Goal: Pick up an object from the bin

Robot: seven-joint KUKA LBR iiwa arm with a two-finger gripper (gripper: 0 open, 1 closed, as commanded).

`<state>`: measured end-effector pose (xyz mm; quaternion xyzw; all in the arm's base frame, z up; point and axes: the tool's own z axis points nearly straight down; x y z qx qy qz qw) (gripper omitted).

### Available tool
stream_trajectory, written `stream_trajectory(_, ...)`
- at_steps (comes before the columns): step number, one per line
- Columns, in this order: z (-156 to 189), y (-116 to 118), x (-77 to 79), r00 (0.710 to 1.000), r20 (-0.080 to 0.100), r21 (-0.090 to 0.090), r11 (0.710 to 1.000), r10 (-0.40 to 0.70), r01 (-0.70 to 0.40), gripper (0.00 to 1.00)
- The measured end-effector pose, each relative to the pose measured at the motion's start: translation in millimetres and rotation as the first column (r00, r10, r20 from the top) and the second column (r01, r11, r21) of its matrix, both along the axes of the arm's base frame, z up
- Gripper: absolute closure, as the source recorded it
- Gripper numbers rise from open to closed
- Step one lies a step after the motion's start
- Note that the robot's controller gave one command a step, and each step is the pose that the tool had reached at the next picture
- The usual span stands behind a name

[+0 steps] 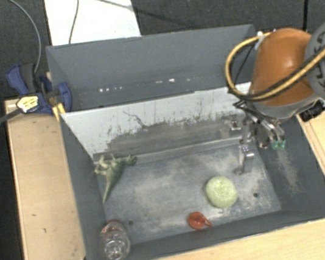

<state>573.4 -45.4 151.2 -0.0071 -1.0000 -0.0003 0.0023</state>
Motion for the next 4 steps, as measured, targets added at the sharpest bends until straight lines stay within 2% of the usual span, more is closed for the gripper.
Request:
stream_trajectory(1,5,0,1.6,1.000,0.008,-0.001,1.000,0.001,-0.001,0.00)
stream_trajectory(2,-31,5,-16.8,0.997,0.012,-0.002,0.997,0.071,-0.071,0.00)
stream_trajectory(3,-69,28,-35.2,0.978,0.008,-0.002,0.978,0.208,-0.208,0.00)
stream_trajectory(4,-78,39,-43.7,0.992,0.012,-0.003,0.992,0.125,-0.125,1.00)
